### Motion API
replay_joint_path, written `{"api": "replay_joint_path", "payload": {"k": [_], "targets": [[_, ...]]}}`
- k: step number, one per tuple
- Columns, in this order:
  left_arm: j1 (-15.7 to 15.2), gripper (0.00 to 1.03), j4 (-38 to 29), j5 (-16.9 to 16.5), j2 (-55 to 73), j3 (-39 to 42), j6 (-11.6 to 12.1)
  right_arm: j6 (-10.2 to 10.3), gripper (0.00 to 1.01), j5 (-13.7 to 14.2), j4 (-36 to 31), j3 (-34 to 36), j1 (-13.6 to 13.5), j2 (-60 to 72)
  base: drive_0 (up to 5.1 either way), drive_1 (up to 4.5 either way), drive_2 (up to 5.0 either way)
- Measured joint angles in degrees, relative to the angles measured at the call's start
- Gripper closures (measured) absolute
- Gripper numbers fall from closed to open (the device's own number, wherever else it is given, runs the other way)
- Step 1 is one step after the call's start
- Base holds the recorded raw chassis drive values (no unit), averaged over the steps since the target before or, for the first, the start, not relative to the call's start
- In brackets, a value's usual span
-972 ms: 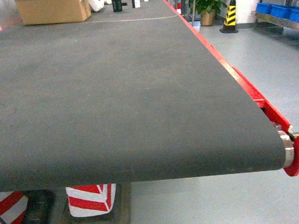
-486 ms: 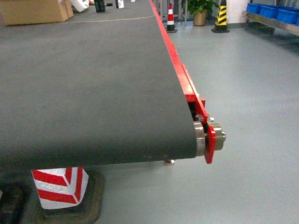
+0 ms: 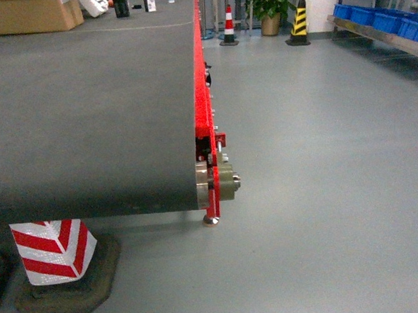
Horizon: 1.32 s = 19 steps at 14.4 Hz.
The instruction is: Sort blue parts and orange caps into right shelf containers
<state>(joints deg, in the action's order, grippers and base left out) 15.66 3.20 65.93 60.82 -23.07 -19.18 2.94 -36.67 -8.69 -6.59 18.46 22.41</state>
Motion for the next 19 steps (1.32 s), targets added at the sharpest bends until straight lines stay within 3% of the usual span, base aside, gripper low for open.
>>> {"api": "replay_joint_path", "payload": {"k": [19], "targets": [[0.0, 0.58, 0.1, 0.0, 0.0, 0.0, -0.1, 0.0, 0.60, 0.0, 0.1, 0.0, 0.0, 0.0, 4.8, -3.63, -1.1]]}}
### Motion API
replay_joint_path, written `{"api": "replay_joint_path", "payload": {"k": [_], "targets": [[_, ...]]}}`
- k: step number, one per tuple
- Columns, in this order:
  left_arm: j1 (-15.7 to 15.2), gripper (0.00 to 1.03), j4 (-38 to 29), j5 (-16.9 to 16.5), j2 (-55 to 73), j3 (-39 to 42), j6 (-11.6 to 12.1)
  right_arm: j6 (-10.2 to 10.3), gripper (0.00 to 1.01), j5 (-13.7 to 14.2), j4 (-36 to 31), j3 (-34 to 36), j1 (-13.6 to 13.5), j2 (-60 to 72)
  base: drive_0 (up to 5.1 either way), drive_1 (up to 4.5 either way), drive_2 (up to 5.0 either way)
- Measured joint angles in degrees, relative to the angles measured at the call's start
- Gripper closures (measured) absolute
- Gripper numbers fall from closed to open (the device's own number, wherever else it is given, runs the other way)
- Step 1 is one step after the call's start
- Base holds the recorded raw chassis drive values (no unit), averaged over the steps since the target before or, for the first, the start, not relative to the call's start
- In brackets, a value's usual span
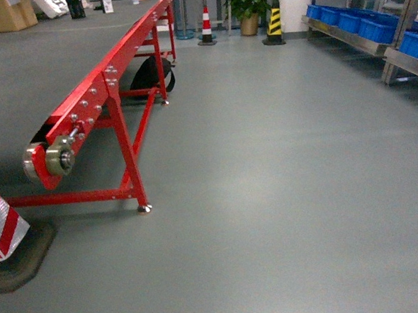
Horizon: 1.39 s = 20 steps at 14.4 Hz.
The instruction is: Sort blue parts and orange caps into right shelf containers
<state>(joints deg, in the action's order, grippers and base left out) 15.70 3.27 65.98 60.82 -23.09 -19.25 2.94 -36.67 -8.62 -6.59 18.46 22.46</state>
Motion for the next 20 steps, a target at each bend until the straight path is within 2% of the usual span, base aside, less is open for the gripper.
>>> {"api": "replay_joint_path", "payload": {"k": [20], "targets": [[0.0, 0.58, 0.1, 0.1, -0.1, 0.0, 0.0, 0.0, 0.60, 0.0, -0.2, 0.0, 0.0, -0.1, 4.7, -3.71, -1.2]]}}
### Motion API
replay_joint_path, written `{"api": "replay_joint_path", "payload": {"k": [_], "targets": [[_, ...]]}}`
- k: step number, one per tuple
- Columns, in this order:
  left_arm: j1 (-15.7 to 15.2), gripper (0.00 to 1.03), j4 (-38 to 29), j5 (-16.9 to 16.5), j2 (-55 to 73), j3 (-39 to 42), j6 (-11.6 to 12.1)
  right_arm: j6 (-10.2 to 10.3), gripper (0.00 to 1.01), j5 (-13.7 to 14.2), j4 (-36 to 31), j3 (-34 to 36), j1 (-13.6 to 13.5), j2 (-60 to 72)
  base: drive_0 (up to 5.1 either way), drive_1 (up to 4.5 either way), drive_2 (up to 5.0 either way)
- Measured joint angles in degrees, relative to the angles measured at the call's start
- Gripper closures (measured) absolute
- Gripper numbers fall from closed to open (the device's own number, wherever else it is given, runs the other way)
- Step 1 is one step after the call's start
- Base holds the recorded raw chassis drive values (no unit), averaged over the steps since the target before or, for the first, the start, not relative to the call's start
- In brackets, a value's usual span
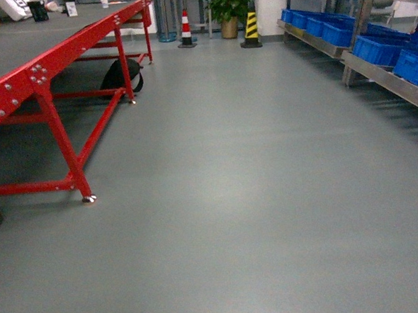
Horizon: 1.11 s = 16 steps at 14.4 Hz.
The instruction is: Sort blue parts and orange caps into right shelf containers
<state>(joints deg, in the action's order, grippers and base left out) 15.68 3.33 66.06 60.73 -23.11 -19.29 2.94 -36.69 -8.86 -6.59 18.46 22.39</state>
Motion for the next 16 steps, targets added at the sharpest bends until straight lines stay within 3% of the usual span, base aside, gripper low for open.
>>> {"api": "replay_joint_path", "payload": {"k": [4, 13, 16], "targets": [[0.0, 0.58, -0.1, -0.1, 0.1, 0.0, 0.0, 0.0, 0.60, 0.0, 0.4, 0.0, 0.0, 0.1, 4.7, -3.72, -1.2], [0.1, 0.58, 0.1, -0.1, 0.1, -0.1, 0.0, 0.0, 0.60, 0.2, 0.3, 0.0, 0.0, 0.0, 0.0, 0.00, 0.0], [0.0, 0.58, 0.0, 0.0, 0.0, -0.1, 0.0, 0.0, 0.60, 0.0, 0.2, 0.0, 0.0, 0.0, 0.1, 4.09, -4.0]]}}
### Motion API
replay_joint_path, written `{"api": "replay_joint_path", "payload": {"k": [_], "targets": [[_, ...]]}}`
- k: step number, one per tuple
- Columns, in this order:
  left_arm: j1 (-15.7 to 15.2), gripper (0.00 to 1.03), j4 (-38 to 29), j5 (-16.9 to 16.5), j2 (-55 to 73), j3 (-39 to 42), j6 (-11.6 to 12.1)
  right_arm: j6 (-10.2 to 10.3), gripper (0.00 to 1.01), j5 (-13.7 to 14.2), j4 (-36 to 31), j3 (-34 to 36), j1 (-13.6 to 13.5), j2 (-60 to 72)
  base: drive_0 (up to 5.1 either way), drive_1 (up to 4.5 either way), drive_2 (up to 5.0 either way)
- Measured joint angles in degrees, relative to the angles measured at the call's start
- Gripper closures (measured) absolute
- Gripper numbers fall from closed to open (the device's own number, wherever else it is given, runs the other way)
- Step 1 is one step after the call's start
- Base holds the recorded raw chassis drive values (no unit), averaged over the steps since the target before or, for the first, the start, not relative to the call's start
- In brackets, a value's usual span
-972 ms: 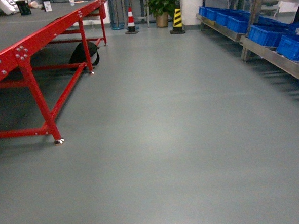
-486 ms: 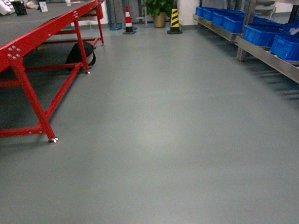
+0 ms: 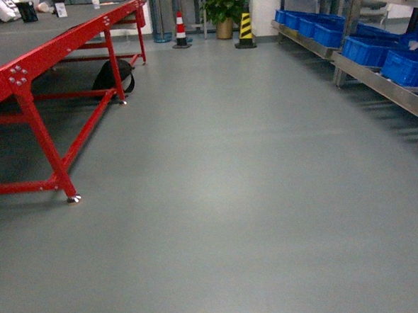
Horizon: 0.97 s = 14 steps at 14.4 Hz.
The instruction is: Sort blue parts and orange caps into right shelf containers
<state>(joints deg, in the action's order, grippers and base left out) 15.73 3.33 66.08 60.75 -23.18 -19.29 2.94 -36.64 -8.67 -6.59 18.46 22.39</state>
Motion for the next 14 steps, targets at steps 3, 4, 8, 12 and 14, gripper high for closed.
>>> {"api": "replay_joint_path", "payload": {"k": [3, 4, 8, 12, 14], "targets": [[-0.1, 0.58, -0.1, -0.1, 0.0, 0.0, 0.0, 0.0, 0.60, 0.0, 0.0, 0.0, 0.0, 0.0, 0.0, 3.98, -4.1], [-0.1, 0.58, -0.1, -0.1, 0.0, 0.0, 0.0, 0.0, 0.60, 0.0, 0.0, 0.0, 0.0, 0.0, 0.0, 4.06, -4.0], [-0.1, 0.58, -0.1, -0.1, 0.0, 0.0, 0.0, 0.0, 0.60, 0.0, 0.1, 0.0, 0.0, 0.1, 0.0, 4.03, -4.1], [-0.1, 0.58, -0.1, -0.1, 0.0, 0.0, 0.0, 0.0, 0.60, 0.0, 0.1, 0.0, 0.0, 0.1, 0.0, 4.08, -4.0], [-0.1, 0.58, 0.0, -0.1, 0.0, 0.0, 0.0, 0.0, 0.60, 0.0, 0.0, 0.0, 0.0, 0.0, 0.0, 4.05, -4.0]]}}
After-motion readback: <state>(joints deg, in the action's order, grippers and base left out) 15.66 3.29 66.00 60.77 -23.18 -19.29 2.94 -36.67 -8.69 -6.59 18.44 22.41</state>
